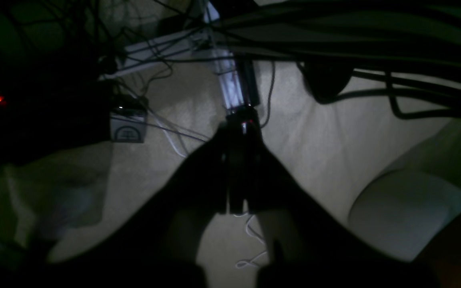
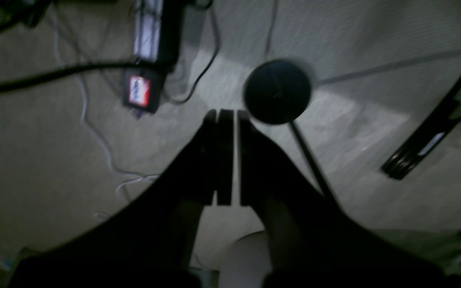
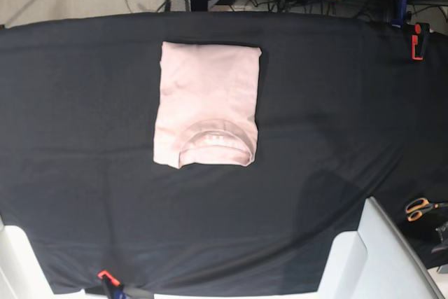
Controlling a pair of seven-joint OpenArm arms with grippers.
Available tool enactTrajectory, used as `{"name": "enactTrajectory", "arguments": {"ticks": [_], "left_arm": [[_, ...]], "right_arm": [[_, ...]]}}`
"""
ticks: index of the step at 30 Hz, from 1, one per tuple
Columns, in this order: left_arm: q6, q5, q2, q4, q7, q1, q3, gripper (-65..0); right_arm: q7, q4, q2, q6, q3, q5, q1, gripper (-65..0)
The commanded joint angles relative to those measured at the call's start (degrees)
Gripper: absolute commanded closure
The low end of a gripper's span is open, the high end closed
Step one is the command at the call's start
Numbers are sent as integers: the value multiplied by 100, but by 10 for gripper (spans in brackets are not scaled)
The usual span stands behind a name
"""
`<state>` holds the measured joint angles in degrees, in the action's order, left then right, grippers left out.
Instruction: Fold the T-shirt properly
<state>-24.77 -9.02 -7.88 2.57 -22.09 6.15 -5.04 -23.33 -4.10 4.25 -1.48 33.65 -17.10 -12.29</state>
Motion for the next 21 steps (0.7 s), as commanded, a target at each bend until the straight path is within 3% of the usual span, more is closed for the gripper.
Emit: {"name": "enactTrajectory", "arguments": {"ticks": [1,21], "left_arm": [[-15,-8,-34,-24,-64,-75,-2,0],[-15,0,-52,-33,-64,-119,-2,0]], "right_arm": [[-89,-8,45,-33,-2,-17,12,-27],[-89,-34,-245,-33,7,-17,100,-27]]}}
